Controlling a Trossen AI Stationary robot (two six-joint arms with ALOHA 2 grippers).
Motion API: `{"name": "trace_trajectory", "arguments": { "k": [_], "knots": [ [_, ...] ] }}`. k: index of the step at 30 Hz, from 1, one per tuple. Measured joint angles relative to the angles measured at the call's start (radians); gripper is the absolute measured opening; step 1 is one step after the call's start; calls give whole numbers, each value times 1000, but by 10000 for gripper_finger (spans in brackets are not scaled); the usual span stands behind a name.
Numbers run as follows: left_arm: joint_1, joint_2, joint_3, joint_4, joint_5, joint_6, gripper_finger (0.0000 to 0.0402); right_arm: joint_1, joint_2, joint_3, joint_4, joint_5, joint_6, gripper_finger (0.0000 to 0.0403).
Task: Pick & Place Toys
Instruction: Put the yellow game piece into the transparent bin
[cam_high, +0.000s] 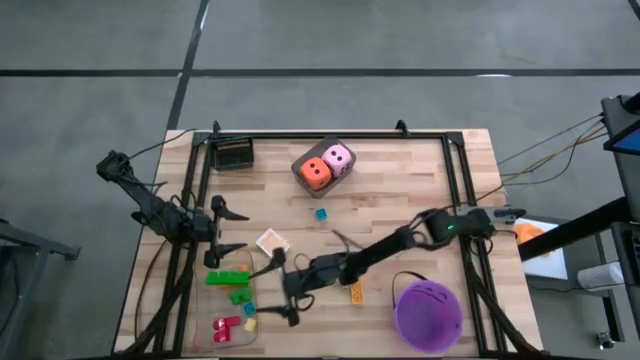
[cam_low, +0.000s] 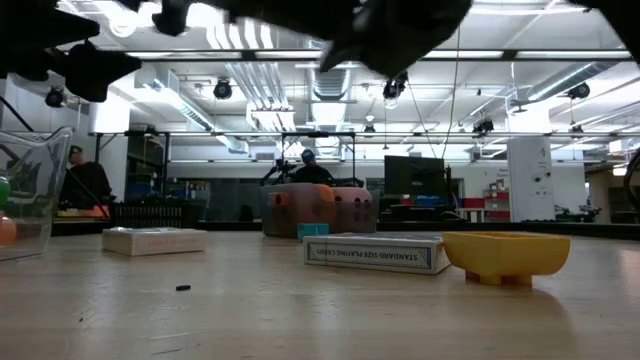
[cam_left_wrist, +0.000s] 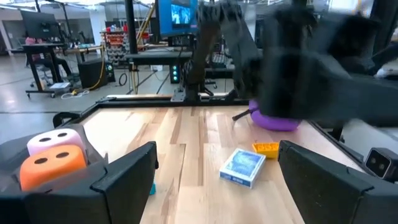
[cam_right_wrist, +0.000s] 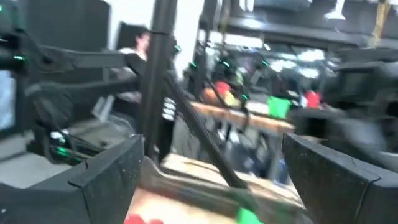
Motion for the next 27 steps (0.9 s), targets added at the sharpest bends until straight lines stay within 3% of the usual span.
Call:
{"name": "trace_trajectory", "arguments": {
  "k": [6,10,15,24,27],
  "knots": [
    [0,0,-24,33,0,-7,337,33,-260,-312,-185,187,12,375],
    [0,1,-33,77,0,-3,337,73,-444,-418,-498,318,197,375],
    [0,0,-31,82,0,2,337,118,-563,-417,-897,432,554,375],
    [0,0,-33,90,0,1,337,172,-517,-238,-1491,388,1066,375],
    [0,0,-33,90,0,1,337,185,-484,-183,-1613,354,1194,375]
  ]
}}
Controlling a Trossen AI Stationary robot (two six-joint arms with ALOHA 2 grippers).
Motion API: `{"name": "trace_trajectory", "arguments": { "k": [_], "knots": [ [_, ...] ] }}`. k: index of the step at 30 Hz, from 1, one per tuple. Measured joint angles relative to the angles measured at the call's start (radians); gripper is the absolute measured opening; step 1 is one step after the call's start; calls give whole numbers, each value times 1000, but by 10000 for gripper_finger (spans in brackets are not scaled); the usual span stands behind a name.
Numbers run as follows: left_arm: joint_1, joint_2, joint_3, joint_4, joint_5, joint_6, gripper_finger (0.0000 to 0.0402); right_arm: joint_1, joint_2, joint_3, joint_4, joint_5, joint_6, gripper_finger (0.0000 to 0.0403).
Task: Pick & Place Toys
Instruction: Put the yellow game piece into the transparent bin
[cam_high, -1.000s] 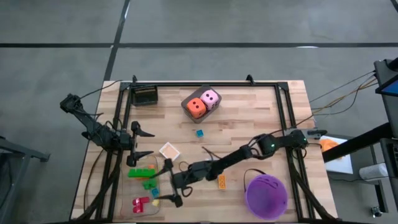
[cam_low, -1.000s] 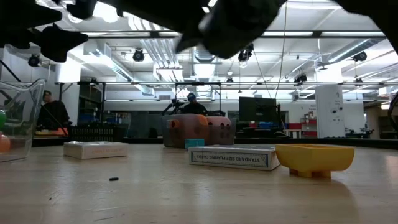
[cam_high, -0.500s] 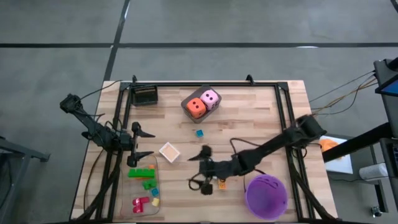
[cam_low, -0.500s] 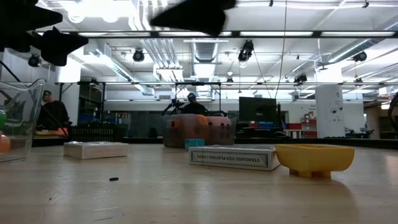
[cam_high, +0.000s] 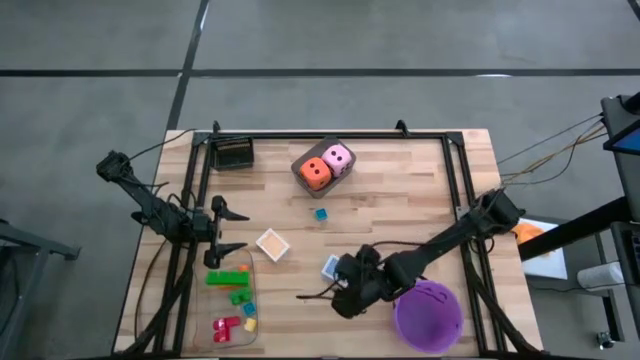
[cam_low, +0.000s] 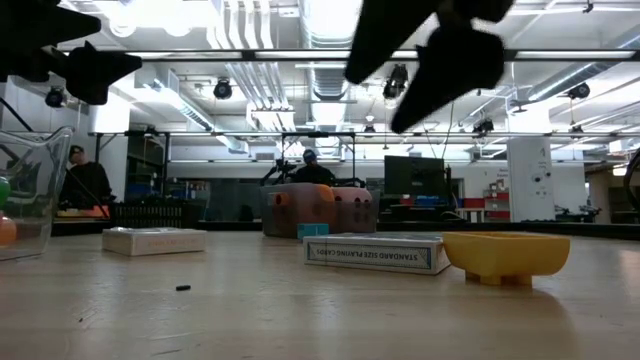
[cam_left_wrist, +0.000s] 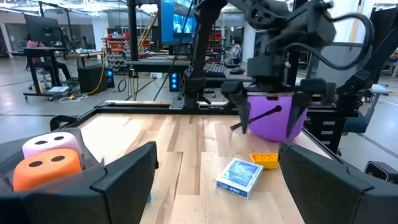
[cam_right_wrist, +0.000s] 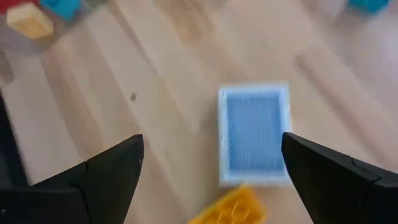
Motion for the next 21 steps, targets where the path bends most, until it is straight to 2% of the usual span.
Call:
{"name": "trace_trajectory", "arguments": {
  "k": [4,11,21],
  "knots": [
    [0,0,0,0,0,0,337,5,53,46,-96,-86,108,375],
    [0,2,1,3,0,0,337,4,103,59,-200,-191,199,375],
    [0,2,1,3,0,0,337,4,115,58,-251,-248,237,375]
  ]
}}
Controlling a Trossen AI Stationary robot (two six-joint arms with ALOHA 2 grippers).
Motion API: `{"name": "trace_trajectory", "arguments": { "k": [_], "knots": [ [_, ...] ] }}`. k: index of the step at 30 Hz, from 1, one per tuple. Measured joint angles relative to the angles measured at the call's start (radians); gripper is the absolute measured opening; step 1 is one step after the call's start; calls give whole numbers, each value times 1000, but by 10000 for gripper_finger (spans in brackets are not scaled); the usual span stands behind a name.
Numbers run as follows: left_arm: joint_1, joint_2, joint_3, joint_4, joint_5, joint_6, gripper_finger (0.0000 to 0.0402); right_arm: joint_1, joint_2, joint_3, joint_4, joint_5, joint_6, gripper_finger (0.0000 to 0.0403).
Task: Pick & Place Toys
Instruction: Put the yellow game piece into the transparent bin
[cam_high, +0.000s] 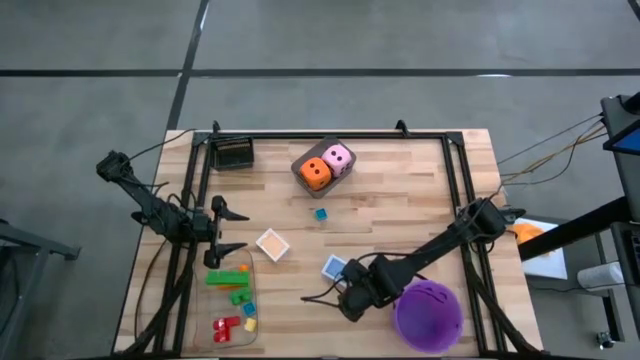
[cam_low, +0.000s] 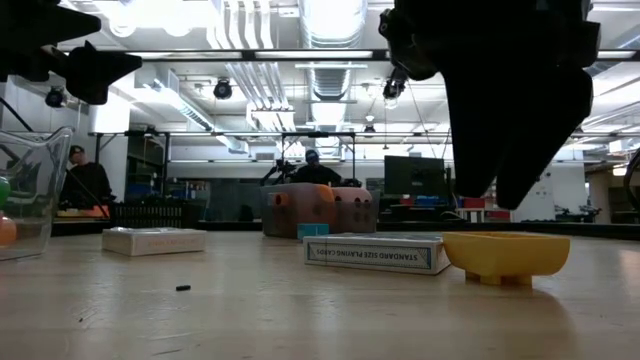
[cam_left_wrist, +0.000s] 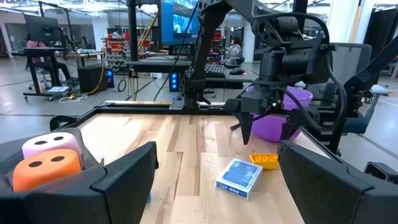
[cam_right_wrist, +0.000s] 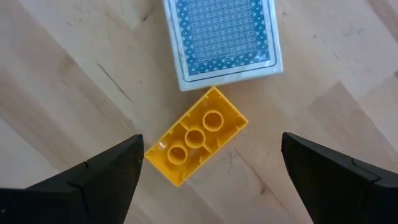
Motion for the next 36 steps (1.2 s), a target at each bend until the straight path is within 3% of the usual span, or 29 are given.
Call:
{"name": "trace_trajectory", "arguments": {
  "k": [23,27,36],
  "knots": [
    [0,0,1,-2,0,1,337,0,85,-18,60,-60,-25,368],
    [0,0,0,-2,0,1,337,2,85,-18,58,-60,-32,316],
    [0,0,0,-2,0,1,337,6,86,-18,60,-59,-82,130]
  ]
}}
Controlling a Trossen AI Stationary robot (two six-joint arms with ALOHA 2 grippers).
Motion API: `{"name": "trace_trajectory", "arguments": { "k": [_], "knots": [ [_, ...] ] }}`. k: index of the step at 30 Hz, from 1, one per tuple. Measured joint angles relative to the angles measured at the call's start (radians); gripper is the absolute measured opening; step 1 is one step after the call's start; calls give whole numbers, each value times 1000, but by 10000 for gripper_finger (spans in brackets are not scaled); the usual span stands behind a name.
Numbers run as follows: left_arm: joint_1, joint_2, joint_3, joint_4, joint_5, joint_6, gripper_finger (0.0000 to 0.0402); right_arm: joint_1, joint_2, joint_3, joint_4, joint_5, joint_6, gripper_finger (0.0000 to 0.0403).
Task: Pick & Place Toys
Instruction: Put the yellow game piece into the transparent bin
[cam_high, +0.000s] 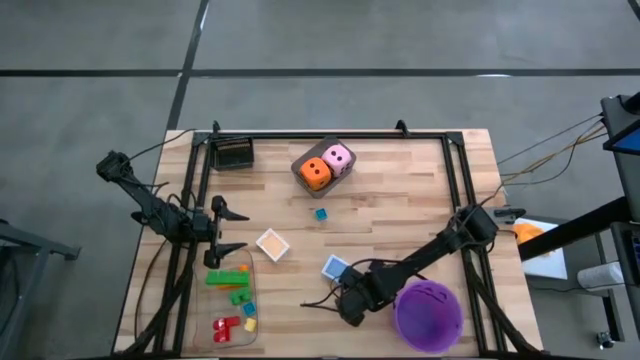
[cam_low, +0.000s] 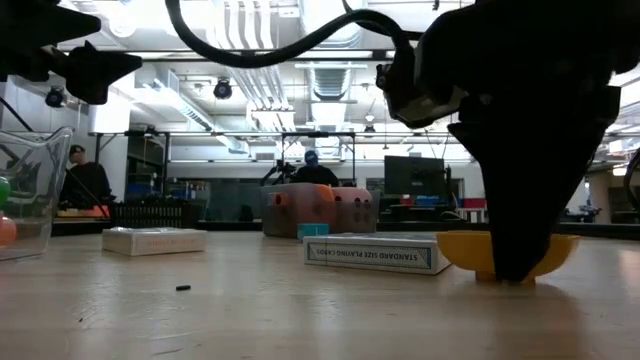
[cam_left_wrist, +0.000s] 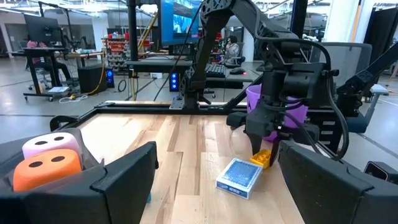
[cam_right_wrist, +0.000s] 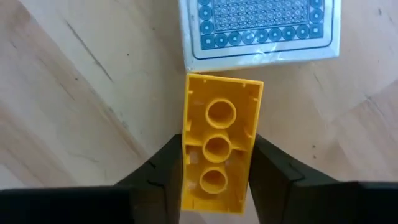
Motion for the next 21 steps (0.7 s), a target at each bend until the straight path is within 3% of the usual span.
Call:
{"name": "trace_trajectory", "arguments": {
  "k": [13,21],
  "knots": [
    [0,0,-1,-2,8,-10,337,39,-30,23,-32,95,-53,128],
    [0,0,-2,-1,11,-110,337,45,-34,141,-83,384,-197,128]
  ]
}}
